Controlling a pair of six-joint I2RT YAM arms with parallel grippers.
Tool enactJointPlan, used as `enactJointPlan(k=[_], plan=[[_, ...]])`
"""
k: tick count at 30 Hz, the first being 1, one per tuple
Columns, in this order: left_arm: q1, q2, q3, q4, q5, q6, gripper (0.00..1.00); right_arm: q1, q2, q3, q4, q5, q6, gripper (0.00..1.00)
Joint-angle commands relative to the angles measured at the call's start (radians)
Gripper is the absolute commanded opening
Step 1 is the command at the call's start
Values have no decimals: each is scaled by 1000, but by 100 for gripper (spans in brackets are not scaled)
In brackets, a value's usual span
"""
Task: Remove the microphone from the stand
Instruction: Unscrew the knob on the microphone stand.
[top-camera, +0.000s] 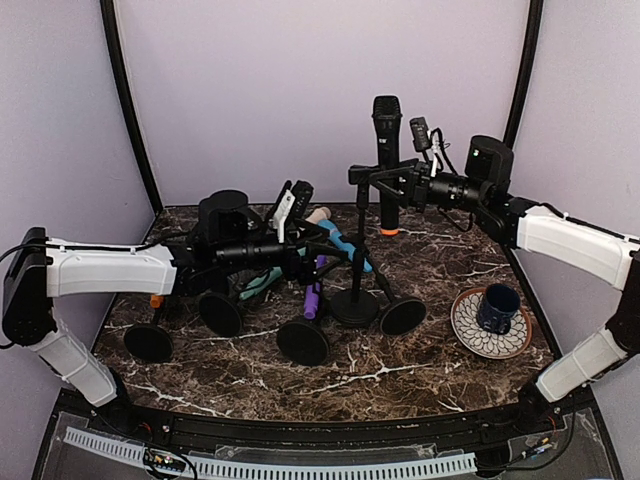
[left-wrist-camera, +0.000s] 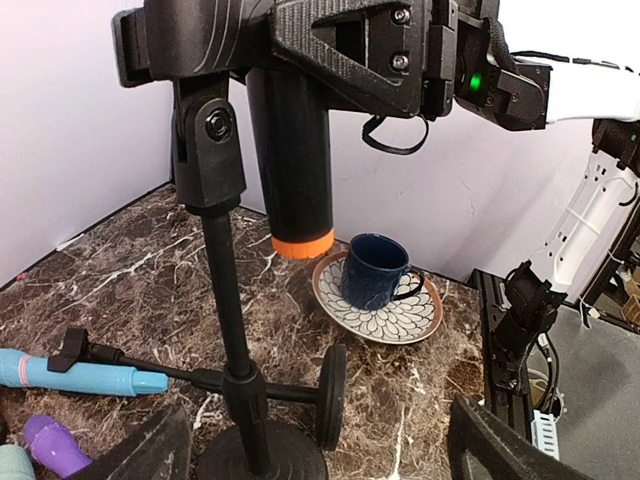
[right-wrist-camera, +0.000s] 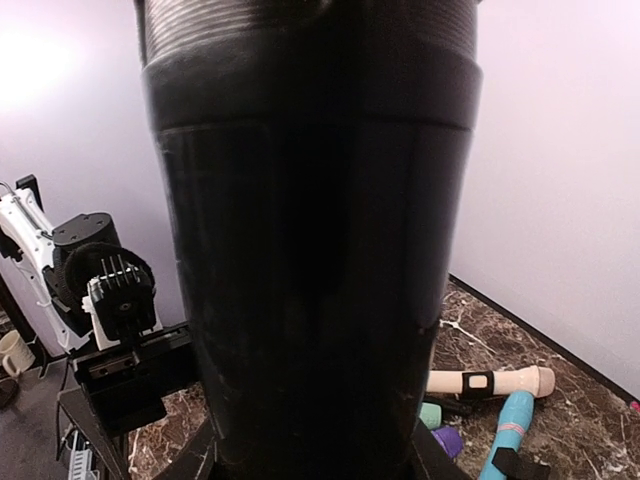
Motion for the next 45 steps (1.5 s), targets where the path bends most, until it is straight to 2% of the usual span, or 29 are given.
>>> enactJointPlan(k=[1,6,10,21,30,41,43,45], plan=[[8,-33,-20,44,-54,-39,91,7,-46,42,32,108,-80,5],[8,-8,-33,122,-11,-75,91,27,-47,-30,125,155,-42,6],[9,23,-22,136,-3,-90,90,63,-51,-47,111,215,-75,6],[-6,118,-143,280,-140,-30,88,113,-112,-183,203,295,-41,6],[-14,264,-72,348,-112,-3,88,138,-132,-231,250,310,-20,6],[-17,361,15,354,-108,48,88,139,-138,-248,265,297,-1,6],[-17,377,33,341,-123,57,85,140,-137,-248,267,297,2,6],[-19,389,49,334,-129,67,77,139,-136,-247,269,295,3,6]])
